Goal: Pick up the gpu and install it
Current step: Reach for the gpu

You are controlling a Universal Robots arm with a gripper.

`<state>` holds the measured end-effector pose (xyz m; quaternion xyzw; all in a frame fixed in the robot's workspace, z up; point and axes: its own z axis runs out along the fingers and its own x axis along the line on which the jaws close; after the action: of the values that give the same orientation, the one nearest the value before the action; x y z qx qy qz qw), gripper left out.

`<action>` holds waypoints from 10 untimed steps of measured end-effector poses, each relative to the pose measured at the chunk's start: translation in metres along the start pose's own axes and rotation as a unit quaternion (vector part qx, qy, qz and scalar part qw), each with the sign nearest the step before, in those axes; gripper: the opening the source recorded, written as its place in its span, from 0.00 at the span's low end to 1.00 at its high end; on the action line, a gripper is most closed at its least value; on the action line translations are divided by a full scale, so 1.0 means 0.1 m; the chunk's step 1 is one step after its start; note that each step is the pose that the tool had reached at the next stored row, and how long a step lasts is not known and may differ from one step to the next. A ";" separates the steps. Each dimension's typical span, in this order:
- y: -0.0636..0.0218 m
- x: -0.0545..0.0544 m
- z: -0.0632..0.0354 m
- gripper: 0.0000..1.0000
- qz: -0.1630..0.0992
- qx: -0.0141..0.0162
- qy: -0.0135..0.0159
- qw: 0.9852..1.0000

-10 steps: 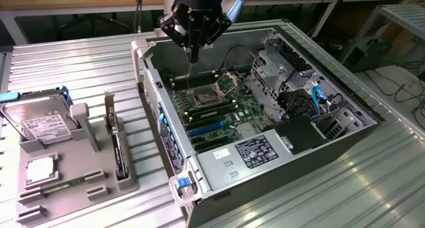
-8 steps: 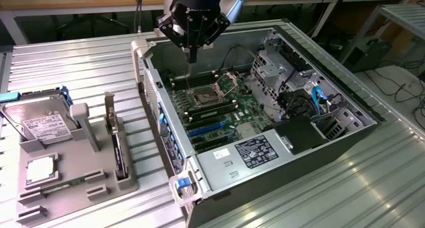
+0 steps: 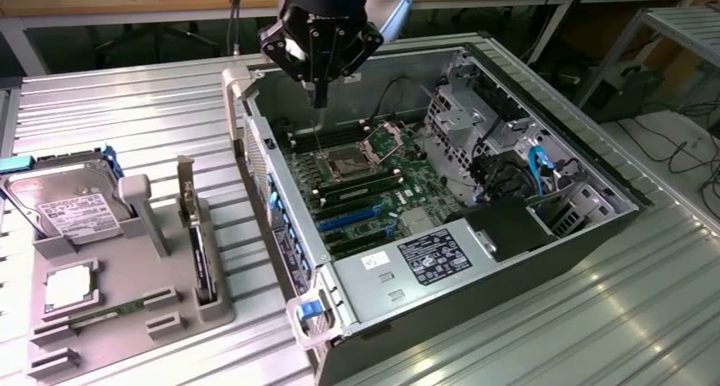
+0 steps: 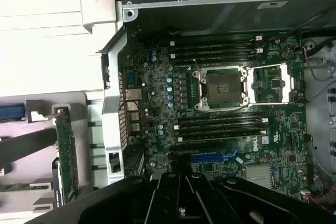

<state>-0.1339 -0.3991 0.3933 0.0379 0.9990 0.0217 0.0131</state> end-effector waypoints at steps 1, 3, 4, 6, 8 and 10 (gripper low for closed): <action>-0.001 0.01 0.000 0.11 0.000 0.000 0.000 1.000; -0.003 0.03 -0.001 0.11 0.000 0.000 0.000 1.000; -0.004 0.04 -0.001 0.11 0.000 0.000 0.000 1.000; -0.006 0.06 -0.002 0.11 0.000 0.000 0.000 1.000; -0.008 0.08 -0.003 0.11 0.000 0.000 0.000 1.000; -0.010 0.10 -0.003 0.11 0.000 0.000 0.000 1.000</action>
<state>-0.1438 -0.3994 0.3933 0.0379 0.9990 0.0217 0.0131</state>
